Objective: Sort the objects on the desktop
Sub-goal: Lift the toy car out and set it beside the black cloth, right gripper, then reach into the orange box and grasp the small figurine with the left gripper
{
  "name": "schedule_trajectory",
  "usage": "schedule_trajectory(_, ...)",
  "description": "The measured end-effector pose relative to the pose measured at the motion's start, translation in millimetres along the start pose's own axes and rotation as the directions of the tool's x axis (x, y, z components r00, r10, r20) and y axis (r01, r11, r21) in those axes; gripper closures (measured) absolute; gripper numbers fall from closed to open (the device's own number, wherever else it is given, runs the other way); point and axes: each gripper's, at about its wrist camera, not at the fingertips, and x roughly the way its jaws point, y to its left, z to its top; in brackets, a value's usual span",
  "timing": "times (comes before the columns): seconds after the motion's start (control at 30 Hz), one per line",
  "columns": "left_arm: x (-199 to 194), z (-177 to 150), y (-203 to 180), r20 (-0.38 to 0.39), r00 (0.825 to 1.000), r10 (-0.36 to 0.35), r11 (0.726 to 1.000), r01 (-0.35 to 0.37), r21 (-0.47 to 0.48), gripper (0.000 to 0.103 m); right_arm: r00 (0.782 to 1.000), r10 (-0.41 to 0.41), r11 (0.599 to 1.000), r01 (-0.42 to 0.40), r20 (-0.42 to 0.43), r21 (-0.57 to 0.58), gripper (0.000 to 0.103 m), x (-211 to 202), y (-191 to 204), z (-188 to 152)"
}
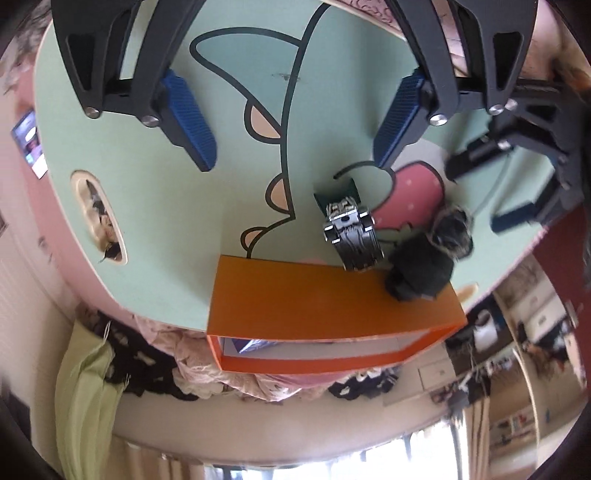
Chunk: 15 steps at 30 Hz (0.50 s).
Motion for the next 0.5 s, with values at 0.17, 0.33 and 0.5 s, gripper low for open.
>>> schedule_trajectory(0.17,-1,3,0,-0.002,1.0,0.011,1.0,-0.011,-0.01,0.0,1.0,0.011,1.0,-0.011,-0.006,-0.005,0.0,4,-2,2)
schedule_trajectory(0.33,-15,22,10,0.037,0.999,0.031,0.999,-0.03,-0.019,0.0,1.0,0.012,1.0,-0.012,-0.005,-0.004,0.0,5,-4,0)
schedule_trajectory(0.5,-37,89,11,0.141,0.99,-0.002,0.998,-0.006,0.055,0.021,1.0,0.013,1.0,-0.014,-0.005,-0.005,0.0,6,-5,0)
